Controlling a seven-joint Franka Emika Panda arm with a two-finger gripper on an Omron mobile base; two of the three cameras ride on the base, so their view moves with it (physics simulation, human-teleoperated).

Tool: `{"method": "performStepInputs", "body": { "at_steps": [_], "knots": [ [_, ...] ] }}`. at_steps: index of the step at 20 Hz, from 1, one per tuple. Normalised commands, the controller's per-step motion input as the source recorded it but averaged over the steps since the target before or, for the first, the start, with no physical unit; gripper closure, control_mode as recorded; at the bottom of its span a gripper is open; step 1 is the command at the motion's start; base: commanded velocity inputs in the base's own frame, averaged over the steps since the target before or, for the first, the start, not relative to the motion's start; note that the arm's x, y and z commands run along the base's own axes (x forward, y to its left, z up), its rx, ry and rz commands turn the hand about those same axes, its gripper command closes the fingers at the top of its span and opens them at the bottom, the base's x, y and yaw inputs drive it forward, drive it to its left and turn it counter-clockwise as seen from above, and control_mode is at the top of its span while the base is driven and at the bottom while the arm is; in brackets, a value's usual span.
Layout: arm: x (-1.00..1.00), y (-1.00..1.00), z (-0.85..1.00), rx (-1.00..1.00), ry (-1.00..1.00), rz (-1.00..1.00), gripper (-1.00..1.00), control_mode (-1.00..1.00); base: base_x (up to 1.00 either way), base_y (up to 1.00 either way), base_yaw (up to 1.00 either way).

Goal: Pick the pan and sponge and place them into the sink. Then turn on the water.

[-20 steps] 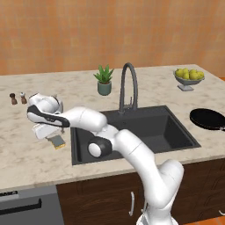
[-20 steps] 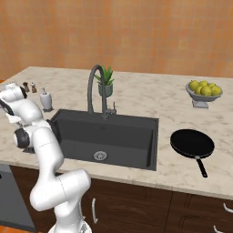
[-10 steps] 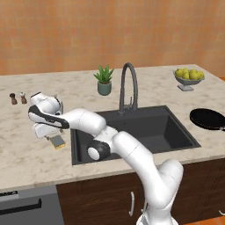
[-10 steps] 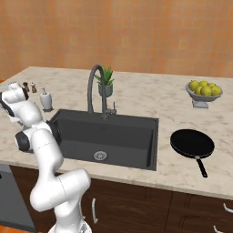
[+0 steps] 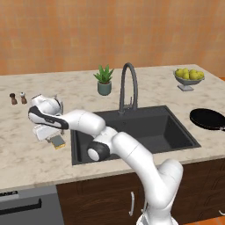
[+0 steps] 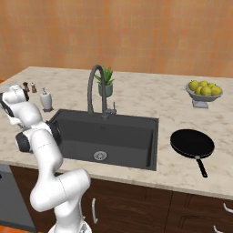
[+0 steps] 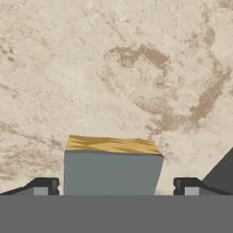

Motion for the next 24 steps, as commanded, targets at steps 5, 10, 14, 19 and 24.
{"method": "performStepInputs", "body": {
  "at_steps": [5,10,14,19,24],
  "knots": [
    [-0.45,-0.52,-0.47,0.12,-0.07,0.01,-1.0,-1.0,0.0,0.0,0.0],
    [-0.48,-0.39,-0.47,0.14,-0.09,0.02,-1.0,-1.0,0.0,0.0,0.0],
    [-0.37,-0.31,-0.68,0.19,-0.11,0.02,1.0,-1.0,0.0,0.0,0.0],
    [-0.54,-0.64,-0.72,0.28,-0.16,0.06,1.0,-1.0,0.0,0.0,0.0],
    [-0.63,-0.65,-0.61,0.31,-0.23,0.08,1.0,-1.0,0.0,0.0,0.0]
  ]
}}
